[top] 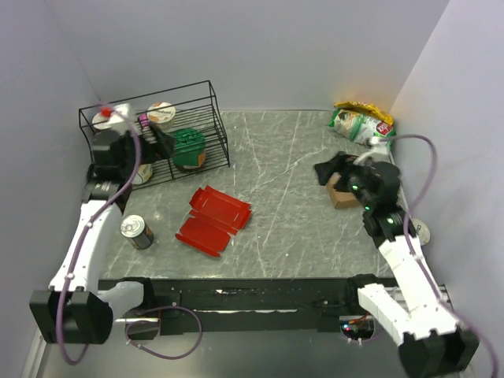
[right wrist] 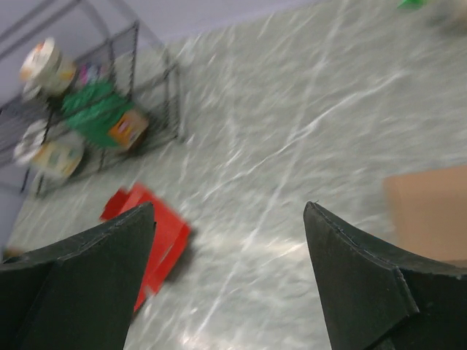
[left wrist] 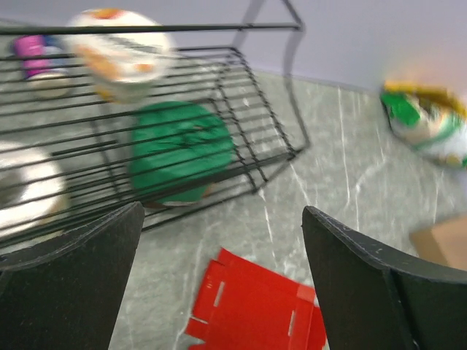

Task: Fold the paper box
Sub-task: Pick up the paper box from the center of the board.

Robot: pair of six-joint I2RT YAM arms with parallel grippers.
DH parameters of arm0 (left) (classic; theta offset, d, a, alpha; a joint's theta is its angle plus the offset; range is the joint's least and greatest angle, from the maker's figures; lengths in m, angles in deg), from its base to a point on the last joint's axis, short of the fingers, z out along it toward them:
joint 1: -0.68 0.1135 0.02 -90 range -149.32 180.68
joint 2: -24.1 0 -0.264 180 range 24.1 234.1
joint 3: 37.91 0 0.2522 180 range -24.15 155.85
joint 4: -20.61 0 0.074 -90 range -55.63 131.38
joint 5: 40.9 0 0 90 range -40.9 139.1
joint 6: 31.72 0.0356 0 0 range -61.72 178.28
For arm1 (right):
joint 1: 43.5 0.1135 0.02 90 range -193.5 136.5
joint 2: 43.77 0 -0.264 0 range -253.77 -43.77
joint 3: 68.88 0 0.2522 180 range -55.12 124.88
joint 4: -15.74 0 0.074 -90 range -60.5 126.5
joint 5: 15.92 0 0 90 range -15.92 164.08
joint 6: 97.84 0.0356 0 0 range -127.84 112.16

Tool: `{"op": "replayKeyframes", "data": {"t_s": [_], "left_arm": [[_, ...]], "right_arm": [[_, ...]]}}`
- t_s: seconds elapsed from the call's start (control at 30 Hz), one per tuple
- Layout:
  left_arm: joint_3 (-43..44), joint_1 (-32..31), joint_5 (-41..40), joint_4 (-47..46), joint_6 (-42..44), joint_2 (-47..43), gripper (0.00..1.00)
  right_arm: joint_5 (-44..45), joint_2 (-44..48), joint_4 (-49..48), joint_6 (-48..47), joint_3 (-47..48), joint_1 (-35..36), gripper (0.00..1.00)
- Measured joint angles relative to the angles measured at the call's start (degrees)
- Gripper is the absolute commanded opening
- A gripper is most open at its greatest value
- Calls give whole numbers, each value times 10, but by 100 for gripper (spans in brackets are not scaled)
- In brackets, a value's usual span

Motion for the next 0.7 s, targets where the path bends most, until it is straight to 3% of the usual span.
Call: {"op": "replayKeyframes", "data": {"t_s": [0.17,0.37,0.47,0.7], "left_arm": [[65,-112,-29,22,36,55,96],[37,-111,-14,16,35,71,96],[21,-111,2,17,28,80,96],[13,-111,21,22,23,104,96]], "right_arm": [[-19,-122,-9,48,29,142,79],[-38,-263,-54,148,18,192,77],[-40,-307,-66,182,18,223,72],[-29,-392,-122,253,11,270,72]]}}
